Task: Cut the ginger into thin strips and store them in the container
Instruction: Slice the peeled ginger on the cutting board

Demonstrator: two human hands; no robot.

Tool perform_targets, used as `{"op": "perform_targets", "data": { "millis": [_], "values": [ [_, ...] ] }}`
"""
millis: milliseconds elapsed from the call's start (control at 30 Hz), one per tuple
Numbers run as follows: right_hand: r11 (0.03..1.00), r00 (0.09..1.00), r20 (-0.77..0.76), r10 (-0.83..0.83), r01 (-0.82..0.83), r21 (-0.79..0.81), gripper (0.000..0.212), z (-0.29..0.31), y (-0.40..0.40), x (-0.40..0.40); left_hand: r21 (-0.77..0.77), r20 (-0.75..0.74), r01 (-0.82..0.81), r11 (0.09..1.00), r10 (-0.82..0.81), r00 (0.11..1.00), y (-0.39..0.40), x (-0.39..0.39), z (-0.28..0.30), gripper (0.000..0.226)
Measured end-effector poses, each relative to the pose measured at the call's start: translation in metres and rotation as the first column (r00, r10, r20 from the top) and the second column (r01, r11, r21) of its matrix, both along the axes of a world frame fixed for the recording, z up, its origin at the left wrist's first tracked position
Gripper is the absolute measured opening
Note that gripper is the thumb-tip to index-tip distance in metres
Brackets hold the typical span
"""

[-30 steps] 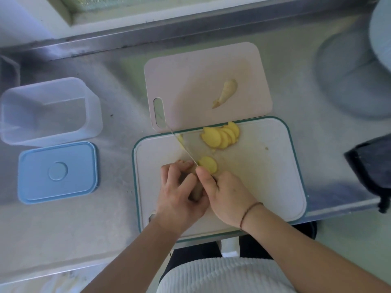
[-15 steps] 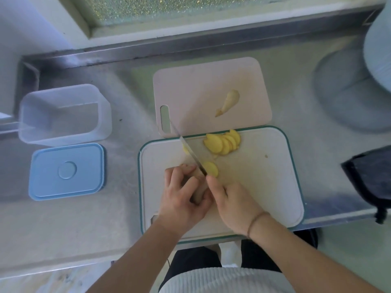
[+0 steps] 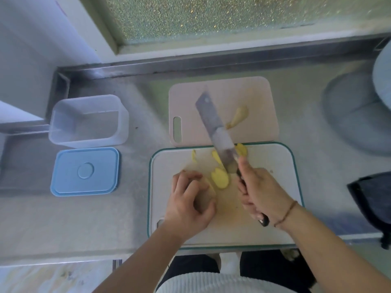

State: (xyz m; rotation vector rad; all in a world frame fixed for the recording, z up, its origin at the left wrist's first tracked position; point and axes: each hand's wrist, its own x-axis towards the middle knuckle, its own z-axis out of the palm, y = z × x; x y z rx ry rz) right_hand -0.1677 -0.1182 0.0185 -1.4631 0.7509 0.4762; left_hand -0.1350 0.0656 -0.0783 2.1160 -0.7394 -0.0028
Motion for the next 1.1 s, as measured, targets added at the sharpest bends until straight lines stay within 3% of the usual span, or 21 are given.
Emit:
{"op": "perform_targets", "data": {
  "millis": [100, 167, 267, 367, 533, 700, 867, 933, 1033, 1100],
  "values": [
    [0.991, 0.991, -0.011, -0.134, 0.135, 0.021, 0.066, 0.009, -0.015, -0.003, 0.052, -0.047, -0.089, 0.995, 0.091, 0.995, -0.017, 0.004, 0.015, 0.025],
    [0.986, 0.986, -0.018, -0.166, 0.166, 0.007, 0.066, 0.010, -0.020, -0.011, 0.208, -0.095, -0.137, 0.969, 0.159, 0.983, -0.033, 0.008, 0.024, 0.031],
    [0.987, 0.987, -0.014, -0.158, 0.158, -0.021, 0.066, 0.007, -0.019, -0.023, 0.489, -0.112, -0.079, 0.869, 0.152, 0.982, -0.047, 0.013, 0.031, 0.046],
    [0.988, 0.988, -0.032, -0.153, 0.152, -0.037, 0.065, 0.004, -0.018, -0.031, 0.595, -0.043, -0.066, 0.801, 0.113, 0.993, -0.054, 0.011, 0.029, 0.043],
    [0.988, 0.989, -0.020, -0.146, 0.145, -0.044, 0.064, 0.004, -0.023, -0.032, 0.619, -0.140, -0.066, 0.783, 0.193, 0.971, -0.062, 0.013, 0.040, 0.041],
    [0.986, 0.988, -0.002, -0.153, 0.153, -0.060, 0.065, 0.005, -0.029, -0.031, 0.485, -0.211, 0.008, 0.874, 0.108, 0.972, -0.059, 0.017, 0.047, 0.023],
    [0.984, 0.987, -0.002, -0.161, 0.161, -0.071, 0.065, 0.003, -0.030, -0.033, 0.388, -0.290, -0.115, 0.914, 0.240, 0.926, -0.057, 0.043, 0.052, 0.012],
    [0.984, 0.988, -0.001, -0.153, 0.152, -0.088, 0.064, 0.002, -0.028, -0.035, 0.514, -0.253, -0.080, 0.854, 0.240, 0.937, -0.058, 0.050, 0.056, 0.007],
    [0.983, 0.986, 0.007, -0.164, 0.164, -0.088, 0.063, -0.001, -0.025, -0.038, 0.721, -0.191, 0.033, 0.692, 0.153, 0.970, -0.063, 0.045, 0.062, 0.030],
    [0.983, 0.988, 0.008, -0.157, 0.157, -0.096, 0.064, -0.003, -0.022, -0.040, 0.776, -0.167, 0.059, 0.629, 0.113, 0.979, -0.067, 0.039, 0.060, 0.040]
  ]
}}
